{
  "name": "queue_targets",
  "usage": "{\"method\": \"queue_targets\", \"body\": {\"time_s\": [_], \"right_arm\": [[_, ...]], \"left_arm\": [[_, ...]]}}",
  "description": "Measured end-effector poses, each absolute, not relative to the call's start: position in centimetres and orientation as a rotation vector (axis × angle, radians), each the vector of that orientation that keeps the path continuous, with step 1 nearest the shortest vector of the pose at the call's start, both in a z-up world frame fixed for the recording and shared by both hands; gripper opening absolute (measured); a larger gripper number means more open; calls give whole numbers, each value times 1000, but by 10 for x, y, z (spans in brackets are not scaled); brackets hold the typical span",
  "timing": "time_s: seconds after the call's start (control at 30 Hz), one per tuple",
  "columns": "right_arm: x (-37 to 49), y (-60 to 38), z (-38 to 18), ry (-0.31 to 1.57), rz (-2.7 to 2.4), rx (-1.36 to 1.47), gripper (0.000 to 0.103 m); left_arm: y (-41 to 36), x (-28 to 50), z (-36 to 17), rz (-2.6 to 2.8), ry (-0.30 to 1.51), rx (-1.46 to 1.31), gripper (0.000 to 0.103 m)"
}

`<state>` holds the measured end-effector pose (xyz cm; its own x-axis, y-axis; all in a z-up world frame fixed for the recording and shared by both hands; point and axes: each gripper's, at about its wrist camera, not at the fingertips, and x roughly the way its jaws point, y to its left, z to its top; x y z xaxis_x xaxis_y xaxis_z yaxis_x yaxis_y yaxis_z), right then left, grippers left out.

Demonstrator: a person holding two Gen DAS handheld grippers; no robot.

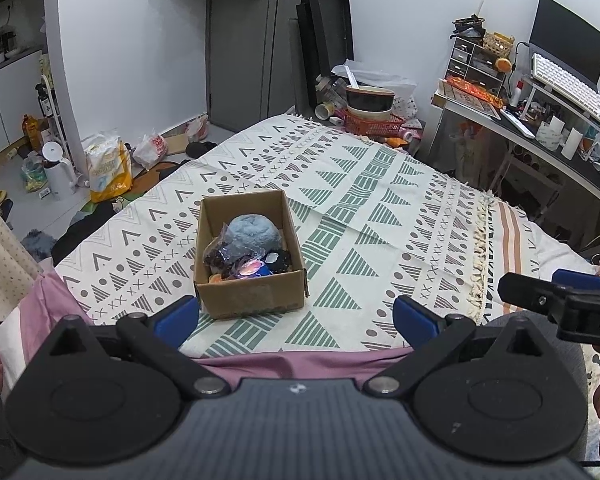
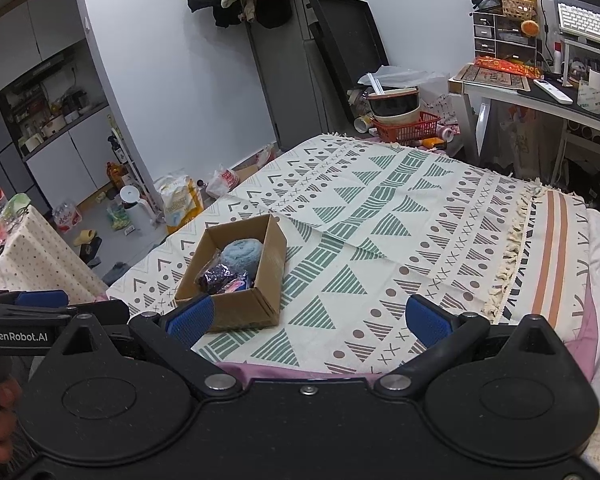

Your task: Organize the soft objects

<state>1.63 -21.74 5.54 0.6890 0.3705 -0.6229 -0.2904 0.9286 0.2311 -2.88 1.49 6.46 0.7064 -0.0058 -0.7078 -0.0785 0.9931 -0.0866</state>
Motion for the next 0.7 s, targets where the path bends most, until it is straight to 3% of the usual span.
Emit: {"method": "queue_targets", "body": {"time_s": [0.7], "right_arm": [[16,-219,53,728,353,110,103]], "left_arm": [[9,-27,60,32,792,-117,102]]}}
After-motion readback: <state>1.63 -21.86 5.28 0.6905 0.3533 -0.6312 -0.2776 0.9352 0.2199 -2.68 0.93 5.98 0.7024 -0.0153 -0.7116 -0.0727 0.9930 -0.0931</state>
